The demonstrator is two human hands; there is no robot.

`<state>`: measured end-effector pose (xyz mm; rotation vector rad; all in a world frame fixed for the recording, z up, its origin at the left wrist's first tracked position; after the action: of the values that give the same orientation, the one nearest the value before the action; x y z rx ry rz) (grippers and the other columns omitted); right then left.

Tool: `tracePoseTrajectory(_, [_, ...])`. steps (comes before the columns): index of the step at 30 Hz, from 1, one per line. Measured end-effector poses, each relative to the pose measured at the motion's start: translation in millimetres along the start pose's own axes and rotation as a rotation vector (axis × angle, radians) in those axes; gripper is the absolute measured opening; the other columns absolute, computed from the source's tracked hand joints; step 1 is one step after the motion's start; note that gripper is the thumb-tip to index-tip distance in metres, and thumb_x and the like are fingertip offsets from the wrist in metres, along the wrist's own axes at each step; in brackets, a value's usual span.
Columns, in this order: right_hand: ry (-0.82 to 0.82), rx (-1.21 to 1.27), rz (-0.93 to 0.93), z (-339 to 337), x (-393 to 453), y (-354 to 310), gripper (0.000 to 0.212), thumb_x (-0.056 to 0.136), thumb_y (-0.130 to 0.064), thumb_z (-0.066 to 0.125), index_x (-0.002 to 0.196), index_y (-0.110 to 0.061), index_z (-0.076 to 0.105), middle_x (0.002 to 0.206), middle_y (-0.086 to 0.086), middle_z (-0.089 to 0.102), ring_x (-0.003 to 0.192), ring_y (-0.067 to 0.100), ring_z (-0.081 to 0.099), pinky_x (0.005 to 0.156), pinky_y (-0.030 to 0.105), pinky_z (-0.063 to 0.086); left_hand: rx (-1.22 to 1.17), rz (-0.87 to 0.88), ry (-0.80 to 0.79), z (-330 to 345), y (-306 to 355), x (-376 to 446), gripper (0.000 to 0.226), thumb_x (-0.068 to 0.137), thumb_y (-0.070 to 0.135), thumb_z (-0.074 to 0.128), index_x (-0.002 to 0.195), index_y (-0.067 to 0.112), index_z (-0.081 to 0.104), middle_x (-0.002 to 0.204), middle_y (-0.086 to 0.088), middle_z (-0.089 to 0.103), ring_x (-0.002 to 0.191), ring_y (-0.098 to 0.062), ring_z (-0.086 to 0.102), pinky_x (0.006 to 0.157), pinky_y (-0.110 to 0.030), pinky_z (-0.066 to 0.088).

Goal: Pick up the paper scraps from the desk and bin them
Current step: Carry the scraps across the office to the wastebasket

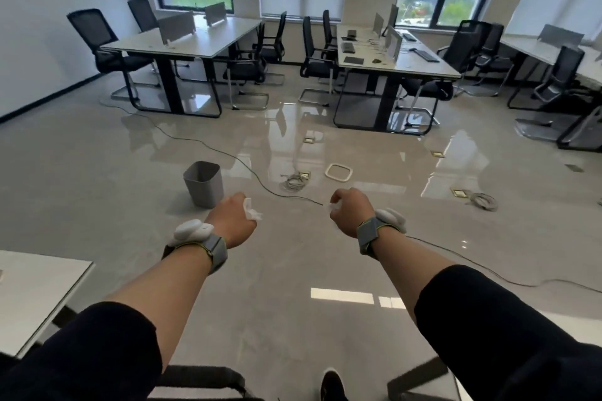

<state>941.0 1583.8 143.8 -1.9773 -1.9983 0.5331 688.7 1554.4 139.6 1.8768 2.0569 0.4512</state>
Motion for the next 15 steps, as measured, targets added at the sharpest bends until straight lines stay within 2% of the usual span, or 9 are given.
tracePoseTrajectory(6, [-0.095, -0.018, -0.079, 30, 117, -25, 0.029, 0.089, -0.022, 0.058, 0.116, -0.013, 0.064, 0.122, 0.015, 0.055, 0.109, 0.034, 0.056, 0.094, 0.034, 0.045, -0.009, -0.098, 0.032, 6, -34, 101, 0.033, 0.083, 0.026, 0.061, 0.110, 0.008, 0.052, 0.116, -0.018, 0.056, 0.102, -0.038, 0.055, 0.083, -0.039, 0.045])
tracePoseTrajectory(12, [-0.168, -0.007, -0.161, 53, 246, -55, 0.031, 0.087, -0.019, 0.059, 0.117, -0.012, 0.064, 0.124, 0.015, 0.058, 0.113, 0.033, 0.055, 0.093, 0.031, 0.045, -0.035, -0.219, 0.038, 19, -68, 209, 0.033, 0.081, 0.029, 0.059, 0.106, 0.009, 0.052, 0.113, -0.018, 0.058, 0.099, -0.037, 0.056, 0.077, -0.036, 0.042])
tracePoseTrajectory(15, [-0.198, -0.003, -0.178, 64, 300, -78, 0.030, 0.086, -0.020, 0.061, 0.115, -0.012, 0.064, 0.124, 0.017, 0.059, 0.113, 0.035, 0.055, 0.095, 0.034, 0.046, -0.039, -0.234, 0.040, 15, -75, 250, 0.032, 0.082, 0.028, 0.059, 0.107, 0.009, 0.052, 0.113, -0.017, 0.057, 0.099, -0.037, 0.056, 0.075, -0.035, 0.040])
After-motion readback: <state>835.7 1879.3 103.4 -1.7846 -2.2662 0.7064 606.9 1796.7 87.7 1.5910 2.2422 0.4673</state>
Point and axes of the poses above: each hand's wrist, its own x-axis towards the middle knuckle, its own z-axis out of the palm, y = z × x, the point moved 7 cm from there along x, towards the middle knuckle
